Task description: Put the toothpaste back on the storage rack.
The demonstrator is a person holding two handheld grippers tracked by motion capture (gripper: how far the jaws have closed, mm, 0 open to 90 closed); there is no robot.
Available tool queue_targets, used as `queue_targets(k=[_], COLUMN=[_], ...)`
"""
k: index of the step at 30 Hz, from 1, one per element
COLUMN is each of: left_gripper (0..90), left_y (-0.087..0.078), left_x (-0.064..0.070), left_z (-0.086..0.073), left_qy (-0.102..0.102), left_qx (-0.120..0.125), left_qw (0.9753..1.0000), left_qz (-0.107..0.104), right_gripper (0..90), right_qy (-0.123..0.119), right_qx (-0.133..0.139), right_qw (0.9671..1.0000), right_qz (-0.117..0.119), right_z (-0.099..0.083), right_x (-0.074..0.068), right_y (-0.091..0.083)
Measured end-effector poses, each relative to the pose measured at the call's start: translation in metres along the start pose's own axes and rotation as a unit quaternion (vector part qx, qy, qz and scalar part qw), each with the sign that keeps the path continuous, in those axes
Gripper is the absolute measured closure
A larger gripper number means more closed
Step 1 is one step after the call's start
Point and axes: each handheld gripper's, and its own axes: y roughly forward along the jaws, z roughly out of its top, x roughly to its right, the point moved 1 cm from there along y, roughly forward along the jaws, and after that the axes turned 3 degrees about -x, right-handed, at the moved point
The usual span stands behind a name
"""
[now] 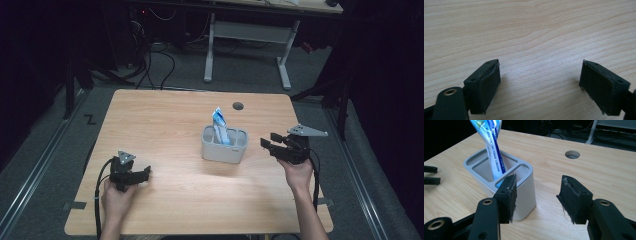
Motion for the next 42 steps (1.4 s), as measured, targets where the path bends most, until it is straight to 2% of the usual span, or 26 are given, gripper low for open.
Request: queue_targets(k=[12,27,32,37,42], left_gripper=[17.1,17.2,17.2,17.2,17.2], left_y=[0.0,0.0,0.0,0.0,0.0], left_x=[0.0,0.0,0.0,0.0,0.0], left_z=[0.0,0.0,0.0,0.0,0.0], left_qy=[0.0,0.0,0.0,0.0,0.0], left_qx=[0.0,0.0,0.0,0.0,0.0], left_qw=[1.0,1.0,1.0,1.0,1.0], left_qz=[0.0,0.0,0.0,0.0,0.0], right_gripper=[47.3,47.8,47.9,47.9,47.9], right_qy=[0.001,0.026,0.025,0.025,0.026], right_qx=[-0.012,-0.021,-0.025,-0.046,-0.047], right_qw=[0.9999,0.9994,0.9993,0.9985,0.9983], right_qz=[-0.007,-0.006,-0.01,-0.017,-0.023], right_z=[-0.014,-0.03,-0.035,-0.042,-0.046], right_x=[0.001,0.009,0.012,0.013,0.016], right_y=[0.006,0.015,0.019,0.022,0.022])
